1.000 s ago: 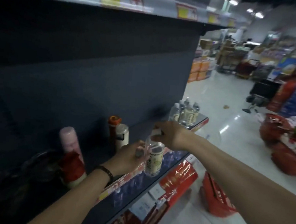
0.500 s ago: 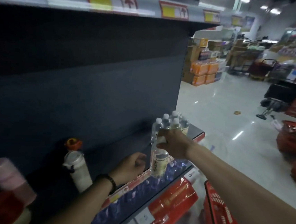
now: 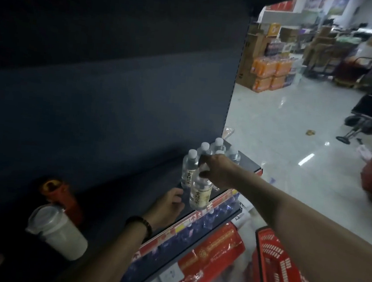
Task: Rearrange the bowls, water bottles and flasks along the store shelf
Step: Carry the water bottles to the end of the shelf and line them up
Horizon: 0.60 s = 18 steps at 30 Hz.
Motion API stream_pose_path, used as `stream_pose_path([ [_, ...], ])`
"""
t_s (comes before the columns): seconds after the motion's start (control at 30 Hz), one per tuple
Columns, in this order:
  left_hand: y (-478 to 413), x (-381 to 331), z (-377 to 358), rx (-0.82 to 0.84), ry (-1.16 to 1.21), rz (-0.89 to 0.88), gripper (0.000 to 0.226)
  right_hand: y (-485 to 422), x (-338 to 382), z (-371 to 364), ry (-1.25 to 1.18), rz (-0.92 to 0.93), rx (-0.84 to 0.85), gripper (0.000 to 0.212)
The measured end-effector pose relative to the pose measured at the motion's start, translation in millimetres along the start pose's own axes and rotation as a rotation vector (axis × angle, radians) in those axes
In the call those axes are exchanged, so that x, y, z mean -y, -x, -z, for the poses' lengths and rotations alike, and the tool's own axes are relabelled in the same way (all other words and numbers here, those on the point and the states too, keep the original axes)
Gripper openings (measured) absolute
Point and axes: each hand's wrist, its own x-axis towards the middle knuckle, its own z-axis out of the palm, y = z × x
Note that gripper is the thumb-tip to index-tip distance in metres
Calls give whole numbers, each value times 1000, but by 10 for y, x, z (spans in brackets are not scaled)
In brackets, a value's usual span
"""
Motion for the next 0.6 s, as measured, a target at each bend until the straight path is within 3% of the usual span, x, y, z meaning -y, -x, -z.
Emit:
stream_pose_path([
  [0.1, -219, -94, -138, 24, 56, -10, 28, -228, -119, -46, 24, 9, -15, 33],
  [0.27, -500, -220, -289, 19, 175, 43, 25, -516, -316, -122, 9, 44, 6, 32],
  [0.47, -573, -268, -534, -57, 106, 35, 76, -693, -579, -311, -16, 122, 30, 39],
  [0.6, -644, -319, -667, -132, 118, 44, 76, -795, -710, -377, -40, 148, 27, 40],
])
